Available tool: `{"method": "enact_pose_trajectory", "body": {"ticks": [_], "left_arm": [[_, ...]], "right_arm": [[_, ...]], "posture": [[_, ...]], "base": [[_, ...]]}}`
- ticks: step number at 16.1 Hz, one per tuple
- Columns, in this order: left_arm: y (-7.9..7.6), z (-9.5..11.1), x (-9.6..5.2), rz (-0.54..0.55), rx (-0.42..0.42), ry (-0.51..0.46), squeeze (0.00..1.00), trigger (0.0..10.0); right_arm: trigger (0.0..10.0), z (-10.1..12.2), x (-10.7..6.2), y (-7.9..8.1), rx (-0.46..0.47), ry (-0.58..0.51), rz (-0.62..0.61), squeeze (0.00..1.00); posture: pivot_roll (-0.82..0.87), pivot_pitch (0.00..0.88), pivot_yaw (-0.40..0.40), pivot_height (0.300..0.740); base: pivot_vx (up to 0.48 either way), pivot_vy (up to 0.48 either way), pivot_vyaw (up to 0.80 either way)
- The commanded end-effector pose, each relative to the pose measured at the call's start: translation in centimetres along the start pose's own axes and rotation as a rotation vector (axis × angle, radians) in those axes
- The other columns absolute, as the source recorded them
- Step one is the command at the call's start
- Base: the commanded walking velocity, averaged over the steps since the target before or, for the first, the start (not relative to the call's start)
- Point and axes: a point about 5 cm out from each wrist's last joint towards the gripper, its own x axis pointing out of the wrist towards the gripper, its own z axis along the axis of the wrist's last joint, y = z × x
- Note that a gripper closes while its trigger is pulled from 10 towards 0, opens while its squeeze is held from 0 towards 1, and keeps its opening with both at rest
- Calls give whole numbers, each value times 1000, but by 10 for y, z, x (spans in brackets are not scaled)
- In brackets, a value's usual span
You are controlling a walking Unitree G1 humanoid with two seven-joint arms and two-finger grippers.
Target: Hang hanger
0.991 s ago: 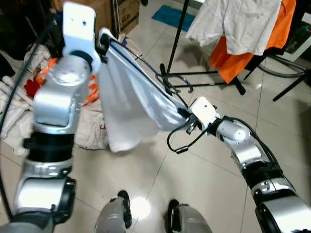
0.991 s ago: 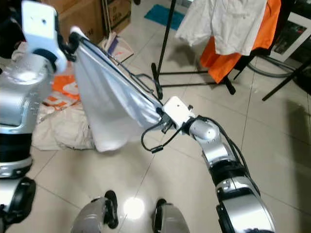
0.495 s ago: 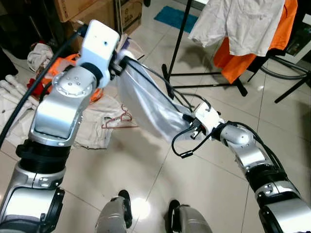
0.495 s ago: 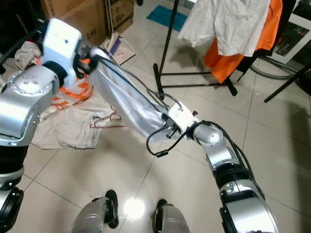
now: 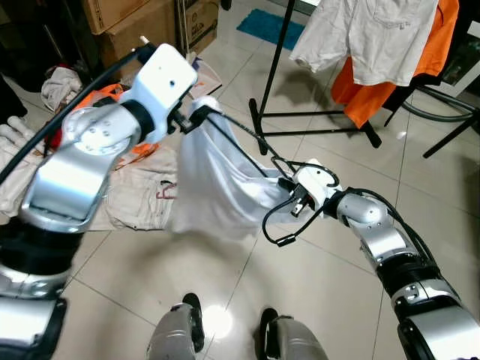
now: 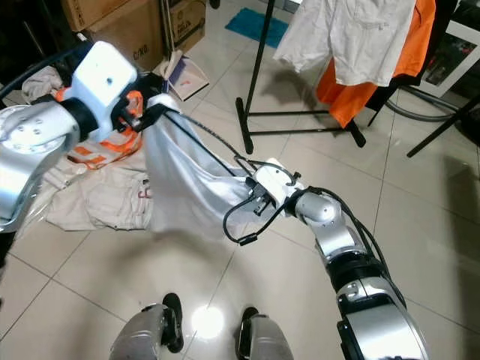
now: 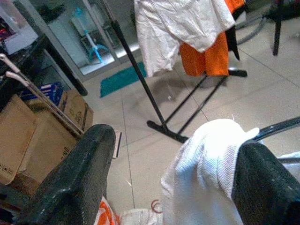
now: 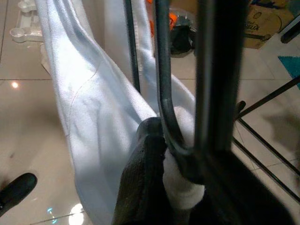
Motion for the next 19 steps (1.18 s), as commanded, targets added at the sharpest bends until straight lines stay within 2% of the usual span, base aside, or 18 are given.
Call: {"method": "enact_pose_trajectory", "body": {"ticks": [1,4,6,7,9,10,13,15,16,17,19], "left_arm": [[-31,-6,4,-201,21,11,0,10000],[-24,-17,-4,-214,43,34,0,10000],[-22,-26,-15,-282,94,31,0,10000],[-24,-29,-23,-345,124,21,0,10000],[-25,-29,-25,-364,132,14,0,10000],[-28,-26,-27,-398,123,-22,0,10000],[-35,-10,-31,-468,20,-167,0,10000],[-47,12,-36,-550,-116,-344,0,10000],[-48,12,-35,-541,-129,-351,0,10000],[-45,7,-31,-483,-154,-345,0,10000],[-29,5,-25,-317,-253,-388,0,10000]], "right_arm": [[0,32,7,-6,-71,-121,-1,0],[0,31,6,-7,-72,-118,-4,0],[0,30,6,-7,-72,-115,-4,0],[0,29,5,-7,-73,-112,-4,0],[0,29,5,-7,-73,-111,-4,0],[0,29,5,-8,-73,-110,-4,0],[0,29,5,-8,-74,-109,-2,0],[0,29,5,-7,-74,-107,0,0],[0,29,6,-7,-74,-107,1,0],[0,30,6,-7,-75,-109,3,0],[0,30,6,-7,-77,-110,2,0]], "posture": [[-73,216,-120,740],[-74,217,-118,740],[-75,217,-117,740],[-75,217,-117,740],[-75,217,-117,740],[-74,216,-118,740],[-74,216,-120,740],[-73,211,-124,740],[-73,209,-124,740],[-73,209,-124,740],[-69,203,-125,740]], "base": [[0,0,0],[0,0,0],[0,0,0],[0,0,0],[0,0,0],[0,0,0],[0,0,0],[0,0,0],[0,0,0],[0,0,0],[0,0,0]]}}
